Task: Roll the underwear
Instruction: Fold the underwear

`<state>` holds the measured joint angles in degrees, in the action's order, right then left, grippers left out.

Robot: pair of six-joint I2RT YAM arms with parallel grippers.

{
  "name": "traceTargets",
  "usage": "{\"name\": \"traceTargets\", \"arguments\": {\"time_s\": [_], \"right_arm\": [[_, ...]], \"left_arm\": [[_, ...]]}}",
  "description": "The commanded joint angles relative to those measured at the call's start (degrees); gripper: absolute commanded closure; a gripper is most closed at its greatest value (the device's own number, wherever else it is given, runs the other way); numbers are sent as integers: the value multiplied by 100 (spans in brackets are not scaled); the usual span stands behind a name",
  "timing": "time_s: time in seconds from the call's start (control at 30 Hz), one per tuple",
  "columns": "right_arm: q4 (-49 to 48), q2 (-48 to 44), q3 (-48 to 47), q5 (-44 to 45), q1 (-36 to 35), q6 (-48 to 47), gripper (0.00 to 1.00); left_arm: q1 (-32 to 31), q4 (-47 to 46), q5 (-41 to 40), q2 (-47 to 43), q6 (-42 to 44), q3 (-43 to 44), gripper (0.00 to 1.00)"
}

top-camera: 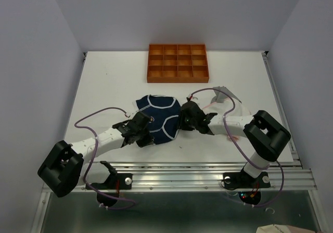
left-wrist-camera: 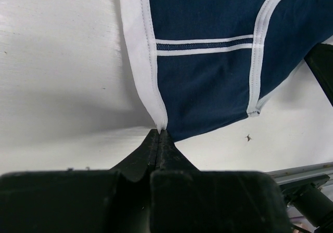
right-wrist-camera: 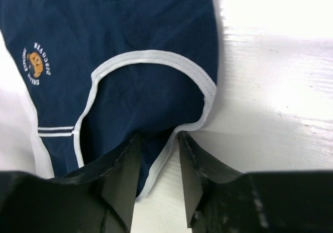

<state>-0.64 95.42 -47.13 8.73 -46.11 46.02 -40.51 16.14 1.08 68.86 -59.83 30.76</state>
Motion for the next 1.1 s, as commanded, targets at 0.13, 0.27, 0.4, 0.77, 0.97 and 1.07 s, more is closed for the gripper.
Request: {"name": "traceTargets", "arguments": {"time_s": [0.13,0.27,0.4,0.77,0.97,1.07], "right_arm": [[811,258,-24,700,14,223,76],[776,30,20,595,14,48,99],[662,-444,134,595,-39,-242,99],[1506,-1034,-348,673,-39,-471,99],[1655,-999,-955,946,-39,-725,99],[1664,-894,-1262,1016,-39,-866,99]], "left_arm": [[-27,-59,6,-22,191,-9,100],[-27,-32,-20,-118,244,35,100],[-27,-32,-12,-320,349,140,100],[69,671,-416,-734,622,887,100],[508,803,-469,-418,920,1502,100],[851,715,-311,-286,1096,1678,100]]}}
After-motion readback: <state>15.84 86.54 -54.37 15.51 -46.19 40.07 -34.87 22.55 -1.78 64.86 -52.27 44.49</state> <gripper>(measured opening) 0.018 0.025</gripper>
